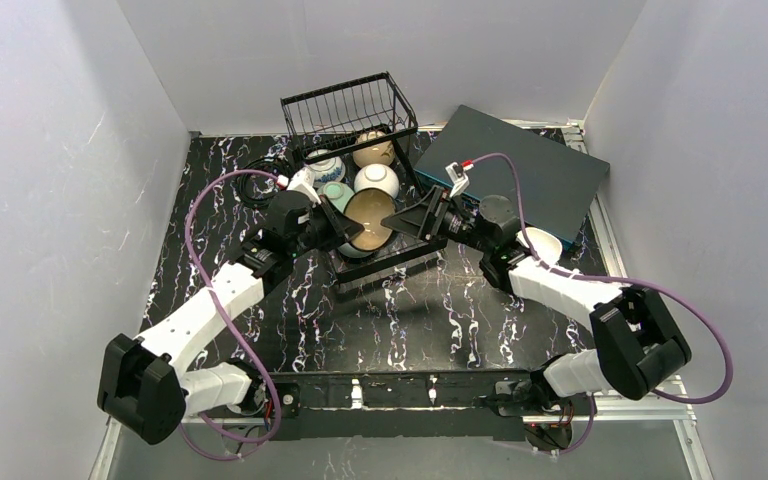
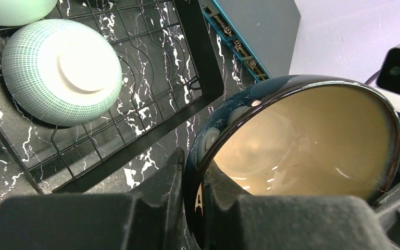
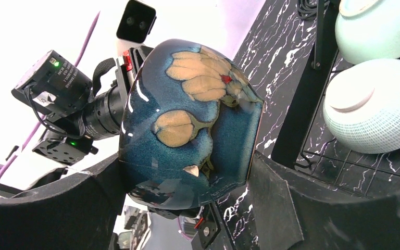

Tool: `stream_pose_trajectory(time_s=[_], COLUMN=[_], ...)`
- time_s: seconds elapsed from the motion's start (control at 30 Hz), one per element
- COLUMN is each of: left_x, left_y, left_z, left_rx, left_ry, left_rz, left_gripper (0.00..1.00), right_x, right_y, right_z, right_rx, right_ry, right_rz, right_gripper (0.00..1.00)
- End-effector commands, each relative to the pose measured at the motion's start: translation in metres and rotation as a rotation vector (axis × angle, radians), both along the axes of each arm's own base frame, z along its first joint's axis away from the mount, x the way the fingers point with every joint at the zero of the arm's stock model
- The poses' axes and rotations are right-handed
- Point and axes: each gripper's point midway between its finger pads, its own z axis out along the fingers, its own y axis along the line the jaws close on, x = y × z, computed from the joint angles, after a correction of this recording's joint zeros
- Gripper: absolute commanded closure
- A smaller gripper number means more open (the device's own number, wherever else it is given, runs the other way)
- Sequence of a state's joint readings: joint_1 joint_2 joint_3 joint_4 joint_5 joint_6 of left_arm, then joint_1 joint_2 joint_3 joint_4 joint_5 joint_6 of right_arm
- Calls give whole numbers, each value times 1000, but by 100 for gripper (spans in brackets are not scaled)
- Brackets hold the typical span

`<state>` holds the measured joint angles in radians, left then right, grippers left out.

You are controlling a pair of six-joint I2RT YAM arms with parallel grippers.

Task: Unload the bowls from the dish rack
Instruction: Place the bowl at the center of the board.

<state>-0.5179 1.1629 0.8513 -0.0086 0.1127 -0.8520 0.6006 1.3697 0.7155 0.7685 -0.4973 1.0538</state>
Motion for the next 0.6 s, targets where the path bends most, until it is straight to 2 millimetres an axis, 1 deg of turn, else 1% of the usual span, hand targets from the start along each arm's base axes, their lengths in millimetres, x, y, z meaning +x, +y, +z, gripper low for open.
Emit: stream_pose_trajectory(time_s=[0.0, 0.07, 0.13, 0.17, 0.2, 0.23, 0.33, 0.37, 0.43, 0.47, 0.5, 0.57], left_x=[-2, -3, -4, -5, -8, -7, -11, -12, -14, -16, -17, -19], left_y=[17, 21, 25, 27, 28, 33, 41, 44, 50, 53, 56, 63], left_z=[-10, -9, -7, -6, -5, -5, -4, -3, -1, 0, 1, 3], left_rx=[62, 74, 83, 86, 91, 104, 129, 137, 158, 171, 182, 203], left_ry=[1, -1, -7, -9, -8, -14, -21, -23, -27, -27, -29, -31], left_rz=[47, 62, 73, 77, 75, 94, 116, 122, 134, 142, 148, 159], left_gripper=[100, 100, 100, 100, 100, 100, 100, 100, 100, 100, 100, 100], right_x=[-11, -11, -10, -10, -9, -8, -4, -4, -2, -1, 0, 3], right_y=[2, 2, 1, 1, 1, 0, -2, -3, -5, -7, -8, -13], right_z=[46, 42, 38, 35, 32, 29, 21, 19, 18, 15, 13, 8], right_rx=[128, 121, 112, 104, 94, 82, 46, 31, 3, -18, -44, -104], right_ry=[-150, -146, -142, -142, -139, -138, -137, -137, -149, -153, -162, -175], right_rz=[31, 30, 24, 19, 12, 5, -19, -25, -43, -53, -62, -87], right_gripper=[99, 99, 89, 83, 73, 65, 34, 25, 13, 4, 2, 1])
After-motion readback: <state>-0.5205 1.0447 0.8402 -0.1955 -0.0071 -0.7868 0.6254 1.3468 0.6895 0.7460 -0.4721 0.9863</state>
